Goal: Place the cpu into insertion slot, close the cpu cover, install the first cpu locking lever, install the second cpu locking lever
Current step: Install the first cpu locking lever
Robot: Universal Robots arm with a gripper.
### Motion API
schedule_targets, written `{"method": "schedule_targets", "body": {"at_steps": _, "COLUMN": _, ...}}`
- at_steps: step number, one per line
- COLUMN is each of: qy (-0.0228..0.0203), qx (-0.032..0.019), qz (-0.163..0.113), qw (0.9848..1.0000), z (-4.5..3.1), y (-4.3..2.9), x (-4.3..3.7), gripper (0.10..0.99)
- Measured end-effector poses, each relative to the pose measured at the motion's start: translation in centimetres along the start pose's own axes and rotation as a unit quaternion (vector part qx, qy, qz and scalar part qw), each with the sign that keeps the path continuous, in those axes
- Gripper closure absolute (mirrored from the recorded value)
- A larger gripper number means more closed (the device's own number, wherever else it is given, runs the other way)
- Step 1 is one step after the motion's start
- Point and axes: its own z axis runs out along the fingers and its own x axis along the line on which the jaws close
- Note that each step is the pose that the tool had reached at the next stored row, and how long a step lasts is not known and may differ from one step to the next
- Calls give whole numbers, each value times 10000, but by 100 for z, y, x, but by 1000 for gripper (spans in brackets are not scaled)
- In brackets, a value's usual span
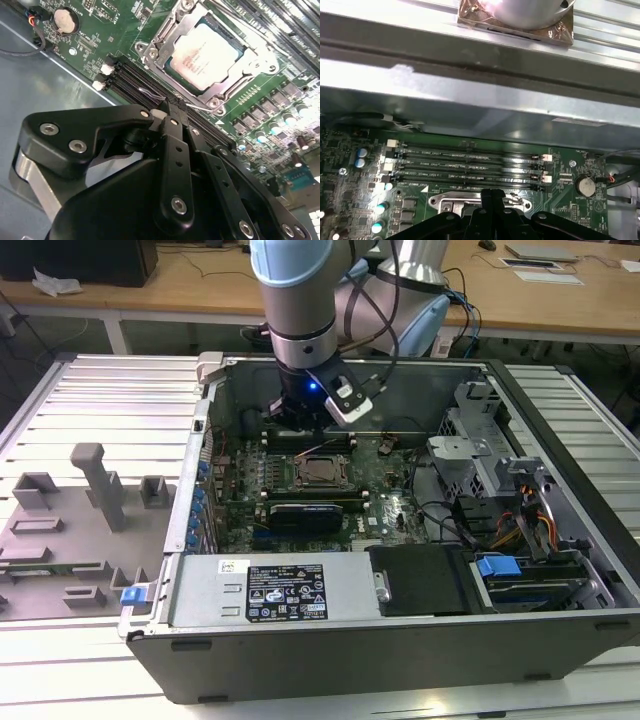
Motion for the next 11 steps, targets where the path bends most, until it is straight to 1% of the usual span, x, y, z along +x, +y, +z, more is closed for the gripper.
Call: {"method": "schedule_targets", "body": {"at_steps": 11, "qy": -21, "qx": 20, "qz": 108, "qw": 9999, "z": 68, "y": 60, "x": -41, "gripper": 980}}
